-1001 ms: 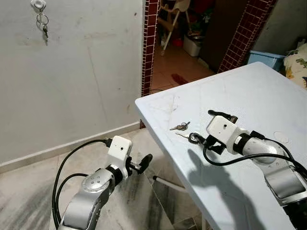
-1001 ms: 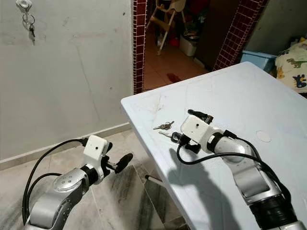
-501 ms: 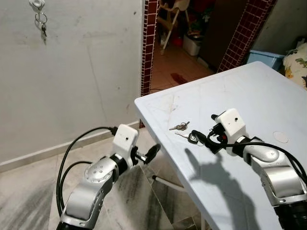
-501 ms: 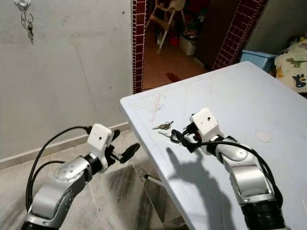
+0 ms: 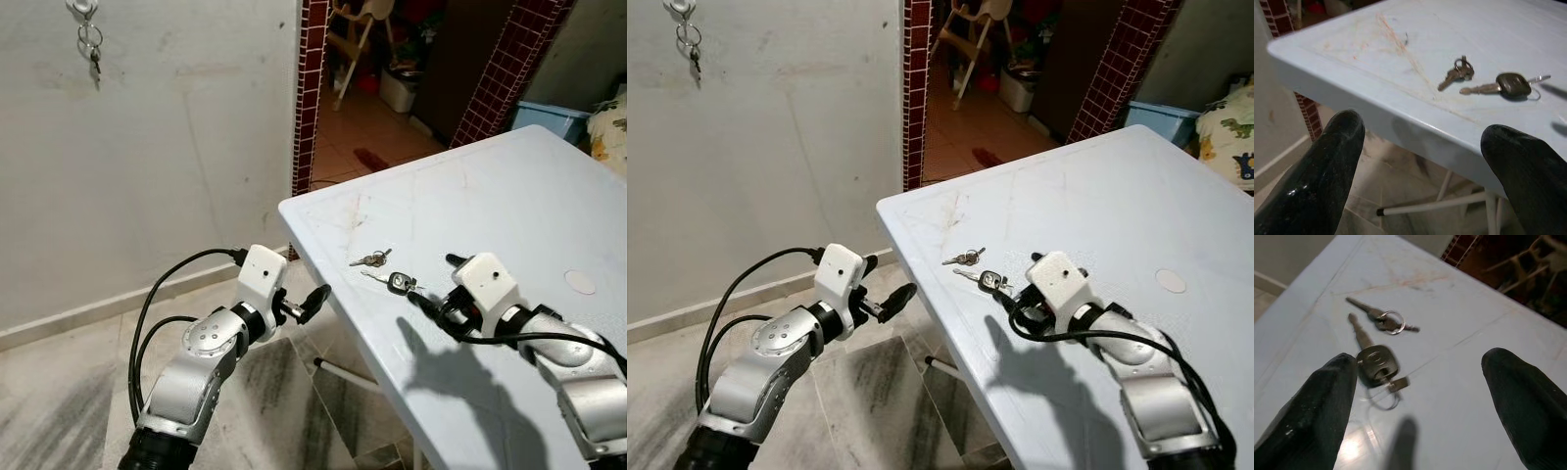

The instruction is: Hang keys on a hook

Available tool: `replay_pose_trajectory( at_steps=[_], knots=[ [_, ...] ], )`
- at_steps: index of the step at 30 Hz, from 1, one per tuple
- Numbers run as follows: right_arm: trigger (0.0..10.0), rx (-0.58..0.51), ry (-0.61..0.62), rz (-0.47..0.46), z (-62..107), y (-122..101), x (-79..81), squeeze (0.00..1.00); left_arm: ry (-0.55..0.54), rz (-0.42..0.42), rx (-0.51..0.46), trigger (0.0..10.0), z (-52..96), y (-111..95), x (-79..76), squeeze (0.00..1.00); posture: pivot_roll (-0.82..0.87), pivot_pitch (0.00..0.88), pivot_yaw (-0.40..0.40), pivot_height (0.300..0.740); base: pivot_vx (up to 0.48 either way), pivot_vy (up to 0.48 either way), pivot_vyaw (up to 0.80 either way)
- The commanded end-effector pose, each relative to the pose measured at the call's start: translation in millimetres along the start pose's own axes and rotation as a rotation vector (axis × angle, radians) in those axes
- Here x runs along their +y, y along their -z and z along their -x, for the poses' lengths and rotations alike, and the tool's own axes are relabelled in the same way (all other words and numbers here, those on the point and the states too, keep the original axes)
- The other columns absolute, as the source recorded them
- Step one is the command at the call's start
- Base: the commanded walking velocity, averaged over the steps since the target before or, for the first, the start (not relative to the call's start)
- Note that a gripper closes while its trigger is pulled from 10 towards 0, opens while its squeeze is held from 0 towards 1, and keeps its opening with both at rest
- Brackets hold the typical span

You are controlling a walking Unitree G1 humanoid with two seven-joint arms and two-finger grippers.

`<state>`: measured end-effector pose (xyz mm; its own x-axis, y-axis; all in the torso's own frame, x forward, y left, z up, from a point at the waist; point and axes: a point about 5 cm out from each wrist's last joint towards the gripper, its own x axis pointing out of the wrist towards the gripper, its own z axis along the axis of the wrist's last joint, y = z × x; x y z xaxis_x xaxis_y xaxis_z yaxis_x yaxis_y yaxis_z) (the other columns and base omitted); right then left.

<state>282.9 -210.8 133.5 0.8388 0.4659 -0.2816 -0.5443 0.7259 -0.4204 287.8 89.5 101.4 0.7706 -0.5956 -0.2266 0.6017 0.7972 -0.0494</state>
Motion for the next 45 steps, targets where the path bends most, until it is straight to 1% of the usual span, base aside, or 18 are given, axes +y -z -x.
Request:
replay_pose_trajectory(
  at_steps=[1,2,3,4,5,6,8,10,12,14,15,18,22,27,31,35,39,45],
  knots=[
    [4.5,-0.017,0.005,0.014,0.0,-2,-8.7,0.00,0.014,-0.034,0.000,10.0,-4.4,0,-3.8,0.00,0.05,0.041,-0.062,0.740,0.000,0.000,0.00],
    [2.6,-0.018,0.001,0.012,-0.9,-2,-9.3,0.00,0.014,-0.040,0.000,10.0,-4.8,0,-4.0,0.00,0.05,0.039,-0.063,0.740,0.000,0.000,0.00],
    [2.4,-0.017,-0.003,0.013,-1.7,-1,-9.6,0.00,0.013,-0.042,0.000,10.0,-5.0,0,-4.1,0.00,0.05,0.039,-0.063,0.740,0.000,0.000,0.00],
    [3.3,-0.012,-0.027,0.031,-3.0,0,-8.2,0.00,0.006,-0.038,-0.001,10.0,-4.7,0,-3.4,0.00,0.06,0.038,-0.068,0.740,0.000,0.000,0.00],
    [7.8,-0.009,-0.042,0.037,-3.5,0,-7.0,0.00,0.002,-0.035,-0.002,10.0,-4.7,0,-2.7,0.00,0.06,0.038,-0.068,0.740,0.000,0.000,0.00],
    [9.7,-0.009,-0.050,0.039,-3.7,1,-6.2,0.00,0.002,-0.034,-0.003,10.0,-4.6,0,-2.5,0.00,0.06,0.040,-0.070,0.740,0.000,0.000,0.00],
    [10.0,-0.009,-0.056,0.041,-3.8,1,-5.7,0.00,0.002,-0.034,-0.003,10.0,-4.6,0,-2.3,0.00,0.06,0.040,-0.070,0.740,0.000,0.000,0.00],
    [10.0,0.011,-0.068,0.042,-5.2,4,-4.1,0.00,0.003,-0.037,-0.006,10.0,-4.5,0,-2.3,0.00,0.06,0.043,-0.073,0.740,0.000,0.000,0.00],
    [10.0,0.026,-0.077,-0.017,-6.9,9,-2.0,0.00,-0.002,-0.036,-0.033,10.0,-4.3,-3,-1.8,0.00,0.06,0.043,-0.079,0.740,0.000,0.000,0.00],
    [10.0,0.031,-0.036,-0.143,-8.2,13,-0.1,0.00,-0.029,-0.035,-0.082,10.0,-4.5,-12,0.5,0.00,0.06,0.040,-0.085,0.740,0.000,0.000,0.00],
    [10.0,0.027,-0.030,-0.256,-7.8,16,6.4,0.00,-0.069,-0.037,-0.125,10.0,-5.5,-20,4.0,0.00,0.06,0.034,-0.092,0.740,0.000,0.000,0.00],
    [10.0,0.038,-0.017,-0.309,-5.8,20,13.0,0.00,-0.107,-0.034,-0.147,10.0,-7.2,-25,8.3,0.00,0.06,0.025,-0.097,0.740,0.000,0.000,0.00],
    [10.0,0.041,-0.021,-0.378,5.4,25,33.8,0.00,-0.165,-0.027,-0.185,10.0,-10.1,-35,17.4,0.00,0.05,0.000,-0.098,0.740,0.000,0.000,0.00],
    [10.0,0.057,0.005,-0.386,12.8,31,42.4,0.00,-0.168,-0.032,-0.190,10.0,-12.8,-36,19.6,0.00,0.04,0.000,-0.098,0.740,0.000,0.000,0.00],
    [10.0,0.047,0.083,-0.342,14.4,30,37.3,0.00,-0.179,-0.030,-0.197,10.0,-15.1,-35,19.6,0.00,0.03,0.000,-0.093,0.740,0.000,0.000,0.00],
    [10.0,-0.012,0.130,-0.342,10.7,20,30.4,0.00,-0.178,-0.025,-0.205,10.0,-16.0,-37,17.4,0.00,0.03,0.000,-0.091,0.740,0.000,0.000,0.00],
    [10.0,-0.076,0.219,-0.341,5.0,7,14.3,0.00,-0.160,0.007,-0.196,10.0,-16.4,-37,16.3,0.00,0.03,0.000,-0.070,0.740,0.000,0.000,0.00],
    [10.0,-0.065,0.268,-0.357,1.4,7,-4.0,0.00,-0.118,-0.052,-0.177,10.0,-16.1,-36,17.8,0.00,0.04,0.002,-0.051,0.740,0.000,0.000,0.00]
  ],
)
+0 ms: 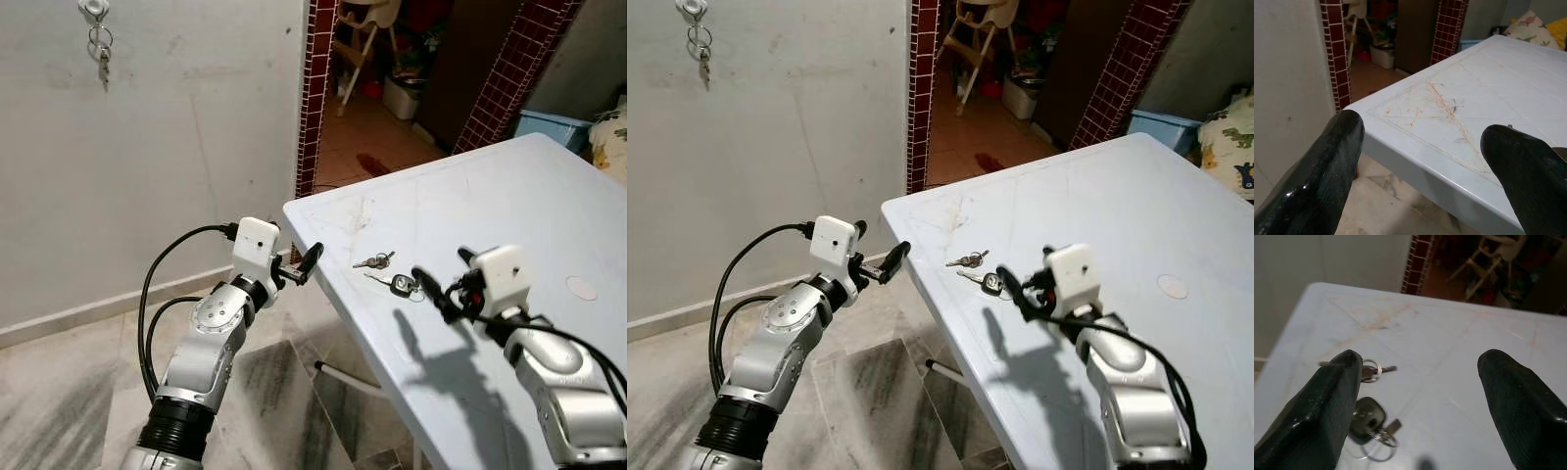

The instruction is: Hang keys on a hook

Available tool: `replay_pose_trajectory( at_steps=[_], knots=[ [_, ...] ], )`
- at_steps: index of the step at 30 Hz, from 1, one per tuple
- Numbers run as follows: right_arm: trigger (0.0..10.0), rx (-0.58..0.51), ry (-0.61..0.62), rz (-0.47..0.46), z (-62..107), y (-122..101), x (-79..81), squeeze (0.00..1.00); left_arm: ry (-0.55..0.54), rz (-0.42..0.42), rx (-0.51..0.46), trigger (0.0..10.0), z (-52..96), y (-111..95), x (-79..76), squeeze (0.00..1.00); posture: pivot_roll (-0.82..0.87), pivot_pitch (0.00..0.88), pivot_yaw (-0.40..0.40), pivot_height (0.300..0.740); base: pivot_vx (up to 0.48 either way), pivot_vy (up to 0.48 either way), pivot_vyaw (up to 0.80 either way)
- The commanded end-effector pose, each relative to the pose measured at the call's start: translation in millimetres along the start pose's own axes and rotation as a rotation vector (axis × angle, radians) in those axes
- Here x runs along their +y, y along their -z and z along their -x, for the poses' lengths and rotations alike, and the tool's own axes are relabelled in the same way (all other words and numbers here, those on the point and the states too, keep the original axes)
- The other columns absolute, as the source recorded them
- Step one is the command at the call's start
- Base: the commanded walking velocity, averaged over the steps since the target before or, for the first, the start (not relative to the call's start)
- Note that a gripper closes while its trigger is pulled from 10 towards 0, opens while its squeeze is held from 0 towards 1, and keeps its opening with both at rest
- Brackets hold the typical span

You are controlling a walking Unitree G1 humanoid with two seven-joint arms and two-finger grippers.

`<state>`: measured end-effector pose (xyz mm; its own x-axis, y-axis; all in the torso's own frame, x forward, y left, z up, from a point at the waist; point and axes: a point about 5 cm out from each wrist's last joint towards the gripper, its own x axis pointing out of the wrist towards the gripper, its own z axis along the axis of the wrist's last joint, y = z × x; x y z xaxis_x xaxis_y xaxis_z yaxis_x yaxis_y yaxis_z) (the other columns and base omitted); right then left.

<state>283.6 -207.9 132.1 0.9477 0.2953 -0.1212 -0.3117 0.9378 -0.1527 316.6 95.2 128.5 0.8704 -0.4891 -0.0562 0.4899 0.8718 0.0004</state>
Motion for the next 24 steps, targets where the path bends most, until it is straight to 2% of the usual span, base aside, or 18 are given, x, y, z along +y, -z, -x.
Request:
replay_pose_trajectory(
  at_steps=[1,7,9,12,14,17,19,24],
  knots=[
    [10.0,0.033,0.031,-0.005,1.7,4,-10.1,0.00,0.023,-0.022,-0.003,10.0,-3.8,-4,-1.7,0.00,0.04,0.000,-0.051,0.740,0.000,0.000,0.00],
    [10.0,0.070,-0.026,0.110,-1.9,7,-11.8,0.00,0.007,-0.013,-0.004,10.0,-3.7,-5,0.0,0.00,0.04,0.000,-0.059,0.740,0.000,0.000,0.00],
    [10.0,0.070,-0.042,0.102,-3.3,7,-11.8,0.00,0.004,-0.006,-0.005,10.0,-3.2,-4,-1.0,0.00,0.05,0.000,-0.062,0.740,0.000,0.000,0.00],
    [10.0,0.095,-0.134,0.118,-7.5,9,-8.2,0.00,0.007,0.006,-0.004,10.0,-1.2,-3,-3.9,0.00,0.05,0.001,-0.065,0.740,0.000,0.000,0.00],
    [10.0,0.099,-0.201,0.199,-8.8,11,-9.9,0.00,0.025,0.020,0.007,10.0,3.4,-1,-8.7,0.00,0.05,0.009,-0.075,0.740,0.000,0.000,0.00],
    [10.0,0.109,-0.233,0.190,-9.7,12,-11.8,0.00,0.040,0.022,0.018,10.0,6.6,1,-11.4,0.00,0.05,0.012,-0.077,0.740,0.000,0.000,0.00],
    [10.0,0.097,-0.271,0.250,-11.6,9,-14.6,0.00,0.048,0.023,0.032,10.0,11.8,6,-14.1,0.00,0.05,0.022,-0.082,0.740,0.000,0.000,0.00],
    [10.0,0.111,-0.317,0.295,-14.6,10,-17.7,0.00,0.044,0.032,0.049,10.0,17.5,10,-16.9,0.00,0.05,0.031,-0.085,0.740,0.000,0.000,0.00]
  ],
)
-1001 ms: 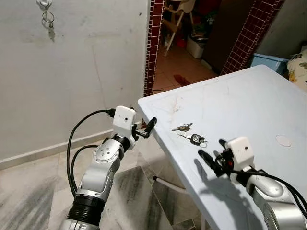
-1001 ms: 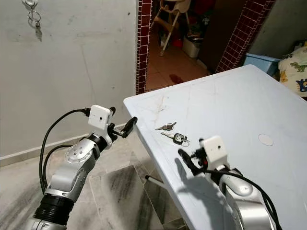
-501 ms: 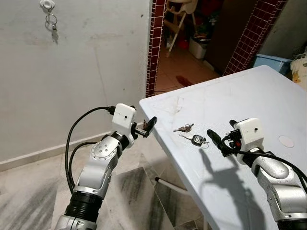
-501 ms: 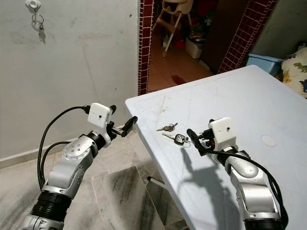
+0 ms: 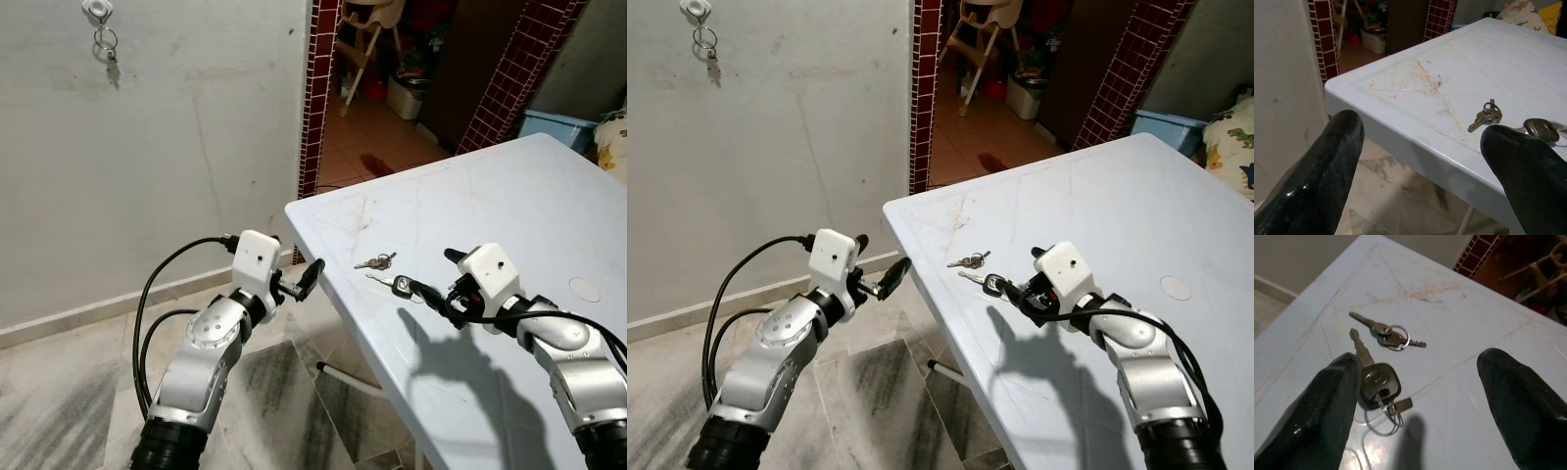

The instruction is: Hang keys on a hook

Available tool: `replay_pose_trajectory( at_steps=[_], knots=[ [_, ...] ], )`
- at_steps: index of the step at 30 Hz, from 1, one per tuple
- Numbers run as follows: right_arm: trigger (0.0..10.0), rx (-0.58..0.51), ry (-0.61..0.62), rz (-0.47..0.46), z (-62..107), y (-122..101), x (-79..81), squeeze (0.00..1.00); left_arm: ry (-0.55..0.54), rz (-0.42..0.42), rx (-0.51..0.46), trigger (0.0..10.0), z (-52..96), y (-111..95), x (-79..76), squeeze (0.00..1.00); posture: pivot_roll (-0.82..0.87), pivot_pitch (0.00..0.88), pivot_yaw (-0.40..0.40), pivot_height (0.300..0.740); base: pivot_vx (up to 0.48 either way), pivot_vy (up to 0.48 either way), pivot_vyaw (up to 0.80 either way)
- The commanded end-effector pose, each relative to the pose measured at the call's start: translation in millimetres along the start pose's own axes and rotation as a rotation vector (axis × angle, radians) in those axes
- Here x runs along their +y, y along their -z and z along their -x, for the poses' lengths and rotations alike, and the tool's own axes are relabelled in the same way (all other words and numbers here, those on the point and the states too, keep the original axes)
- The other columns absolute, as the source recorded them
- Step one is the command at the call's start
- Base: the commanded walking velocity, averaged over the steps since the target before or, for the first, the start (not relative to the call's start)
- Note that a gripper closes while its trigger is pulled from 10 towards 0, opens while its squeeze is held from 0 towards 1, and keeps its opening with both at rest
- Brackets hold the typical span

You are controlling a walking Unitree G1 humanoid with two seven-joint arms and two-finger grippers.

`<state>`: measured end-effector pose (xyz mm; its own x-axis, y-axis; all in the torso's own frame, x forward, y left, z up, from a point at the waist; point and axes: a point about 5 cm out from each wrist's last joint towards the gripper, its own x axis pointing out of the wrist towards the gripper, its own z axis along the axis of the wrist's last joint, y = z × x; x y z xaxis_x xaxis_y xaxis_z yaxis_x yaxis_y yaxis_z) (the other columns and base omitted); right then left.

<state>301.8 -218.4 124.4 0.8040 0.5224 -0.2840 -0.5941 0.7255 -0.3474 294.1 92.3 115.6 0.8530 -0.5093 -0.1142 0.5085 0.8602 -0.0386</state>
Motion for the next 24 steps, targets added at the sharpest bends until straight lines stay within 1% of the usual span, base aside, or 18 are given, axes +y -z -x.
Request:
replay_pose_trajectory(
  at_steps=[1,2,4,6,7,8,10,11,17,20,21,23,24],
  knots=[
    [10.0,0.029,-0.019,0.028,1.0,4,-2.9,0.00,0.019,-0.005,-0.008,10.0,0.8,-4,-4.0,0.00,0.05,0.035,-0.087,0.740,0.000,0.000,0.00],
    [10.0,0.054,-0.042,-0.002,0.1,9,-3.0,0.00,0.018,-0.001,-0.006,10.0,1.5,-4,-5.5,0.00,0.06,0.038,-0.090,0.740,0.000,0.000,0.00],
    [10.0,0.085,-0.045,-0.014,-1.2,14,-2.8,0.00,0.019,0.001,-0.005,10.0,2.4,-4,-6.7,0.00,0.06,0.041,-0.090,0.740,0.000,0.000,0.00],
    [10.0,0.110,-0.072,-0.067,-1.8,19,2.4,0.00,0.018,0.001,-0.002,10.0,3.3,-4,-6.8,0.00,0.06,0.043,-0.089,0.740,0.000,0.000,0.00],
    [10.0,0.110,-0.072,-0.067,-1.8,19,2.4,0.00,0.018,0.001,-0.002,10.0,3.3,-4,-6.8,0.00,0.06,0.043,-0.089,0.740,0.000,0.000,0.00],
    [10.0,0.142,-0.073,-0.081,-1.4,24,4.1,0.00,0.017,0.001,-0.001,10.0,3.4,-4,-6.3,0.00,0.06,0.043,-0.089,0.740,0.000,0.000,0.00],
    [10.0,0.144,-0.079,-0.135,0.3,29,7.6,0.00,0.014,-0.001,0.002,10.0,4.1,-4,-4.8,0.00,0.06,0.044,-0.089,0.740,0.000,0.000,0.00],
    [10.0,0.143,-0.078,-0.148,0.9,30,8.2,0.00,0.013,-0.002,0.003,10.0,4.3,-4,-4.4,0.00,0.06,0.044,-0.087,0.740,0.000,0.000,0.00],
    [10.0,0.142,-0.105,-0.179,4.7,34,16.3,0.00,0.016,-0.006,0.008,10.0,4.7,-5,-4.5,0.00,0.06,0.043,-0.082,0.740,0.000,0.000,0.00],
    [10.0,0.132,-0.097,-0.188,4.5,35,19.7,0.00,0.021,-0.006,0.012,10.0,3.9,-4,-5.8,0.00,0.06,0.042,-0.078,0.740,0.000,0.000,0.00],
    [3.1,0.124,-0.084,-0.193,3.2,34,20.0,0.00,0.024,-0.007,0.012,10.0,3.7,-4,-6.5,0.00,0.06,0.042,-0.078,0.740,0.000,0.000,0.00],
    [3.1,0.120,-0.082,-0.191,2.7,34,20.4,0.00,0.026,-0.007,0.012,10.0,3.8,-4,-6.7,0.00,0.06,0.042,-0.076,0.740,0.000,0.000,0.00],
    [10.0,0.108,-0.096,-0.183,1.3,31,22.9,0.00,0.026,-0.007,0.013,10.0,3.9,-4,-6.7,0.00,0.06,0.042,-0.076,0.740,0.000,0.000,0.00]
  ],
)
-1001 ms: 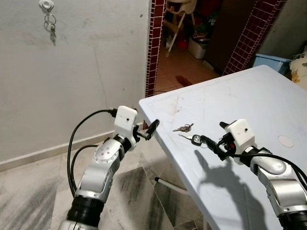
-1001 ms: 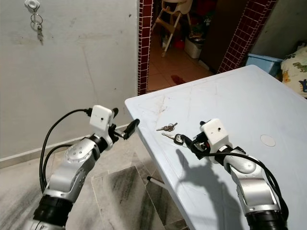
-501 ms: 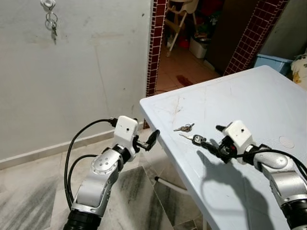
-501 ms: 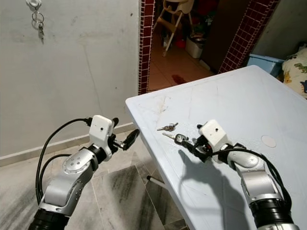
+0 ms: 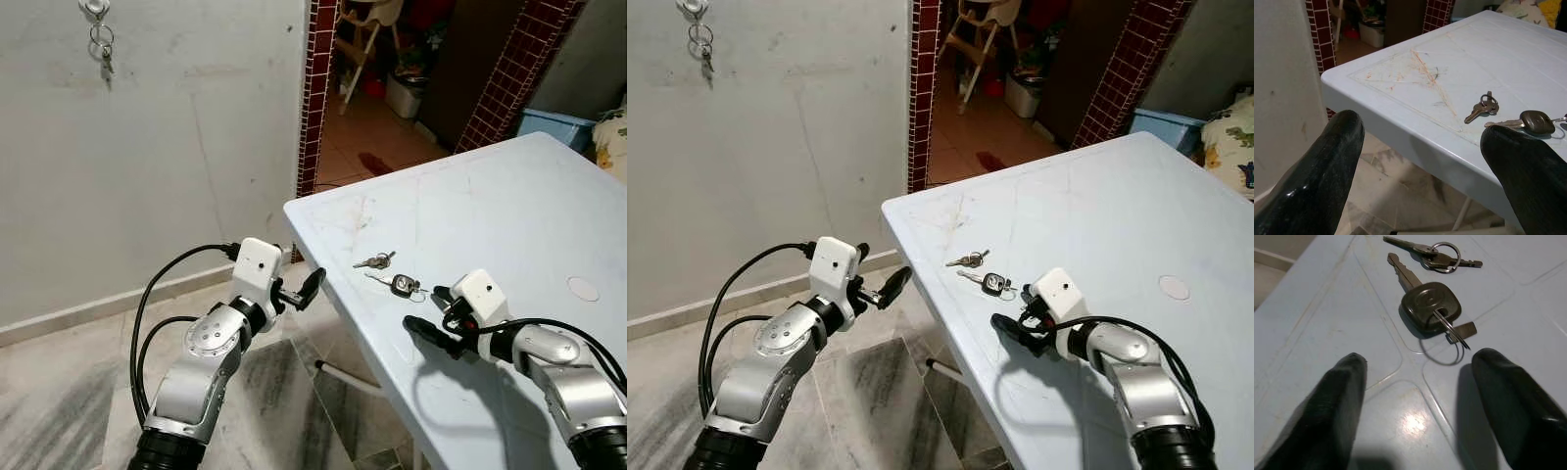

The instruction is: Hang keys on a hook

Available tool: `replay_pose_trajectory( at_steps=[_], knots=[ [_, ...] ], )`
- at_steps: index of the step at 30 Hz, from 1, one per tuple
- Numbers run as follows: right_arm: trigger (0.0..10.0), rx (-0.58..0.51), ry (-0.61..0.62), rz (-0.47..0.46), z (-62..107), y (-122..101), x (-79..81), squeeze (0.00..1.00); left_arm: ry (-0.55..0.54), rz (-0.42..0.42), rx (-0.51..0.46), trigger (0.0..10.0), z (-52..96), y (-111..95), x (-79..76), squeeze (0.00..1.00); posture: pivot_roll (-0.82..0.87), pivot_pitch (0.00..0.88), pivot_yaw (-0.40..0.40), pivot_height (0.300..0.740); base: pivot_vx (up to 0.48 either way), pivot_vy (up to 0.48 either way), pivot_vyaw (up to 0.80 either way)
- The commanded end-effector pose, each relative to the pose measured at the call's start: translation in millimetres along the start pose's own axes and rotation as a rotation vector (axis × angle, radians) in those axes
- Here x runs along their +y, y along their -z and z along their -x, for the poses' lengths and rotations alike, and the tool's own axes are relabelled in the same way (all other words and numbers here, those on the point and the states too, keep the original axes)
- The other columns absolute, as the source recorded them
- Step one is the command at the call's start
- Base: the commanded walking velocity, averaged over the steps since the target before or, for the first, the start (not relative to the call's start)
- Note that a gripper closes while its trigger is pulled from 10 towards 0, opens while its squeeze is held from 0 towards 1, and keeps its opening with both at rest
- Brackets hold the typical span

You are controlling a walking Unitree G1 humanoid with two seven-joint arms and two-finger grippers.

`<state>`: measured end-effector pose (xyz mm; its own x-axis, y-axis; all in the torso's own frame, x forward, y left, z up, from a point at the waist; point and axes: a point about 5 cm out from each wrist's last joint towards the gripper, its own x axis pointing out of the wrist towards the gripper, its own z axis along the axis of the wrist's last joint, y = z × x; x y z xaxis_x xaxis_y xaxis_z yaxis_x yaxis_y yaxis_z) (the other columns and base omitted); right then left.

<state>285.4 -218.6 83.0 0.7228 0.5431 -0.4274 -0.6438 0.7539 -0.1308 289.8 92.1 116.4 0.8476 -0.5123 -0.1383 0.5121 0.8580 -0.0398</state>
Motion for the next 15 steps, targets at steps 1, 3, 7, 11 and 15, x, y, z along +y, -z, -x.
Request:
replay_pose_trajectory(
  at_steps=[1,3,7,11,15],
  knots=[
    [10.0,-0.029,0.004,0.024,-0.4,-7,1.0,0.00,0.022,-0.008,-0.011,10.0,0.5,-4,-4.2,0.00,0.06,0.043,-0.075,0.740,0.000,0.000,0.00],
    [10.0,-0.052,0.013,0.028,-3.2,-11,1.7,0.00,0.021,-0.009,-0.010,10.0,0.6,-4,-3.4,0.00,0.06,0.043,-0.075,0.740,0.000,0.000,0.00],
    [10.0,-0.091,0.066,0.048,-7.3,-19,-1.8,0.00,0.014,-0.009,-0.012,10.0,1.0,-4,-2.9,0.00,0.07,0.049,-0.084,0.740,0.000,0.000,0.00],
    [10.0,-0.110,0.098,0.078,-8.7,-23,-3.7,0.00,0.006,-0.006,-0.010,10.0,2.3,-3,-2.2,0.00,0.07,0.050,-0.084,0.740,0.000,0.000,0.00],
    [0.0,-0.115,0.098,0.081,-9.3,-22,-2.7,0.00,0.006,-0.005,-0.010,10.0,2.7,-3,-3.1,0.00,0.07,0.055,-0.085,0.740,0.000,0.000,0.00]
  ],
)
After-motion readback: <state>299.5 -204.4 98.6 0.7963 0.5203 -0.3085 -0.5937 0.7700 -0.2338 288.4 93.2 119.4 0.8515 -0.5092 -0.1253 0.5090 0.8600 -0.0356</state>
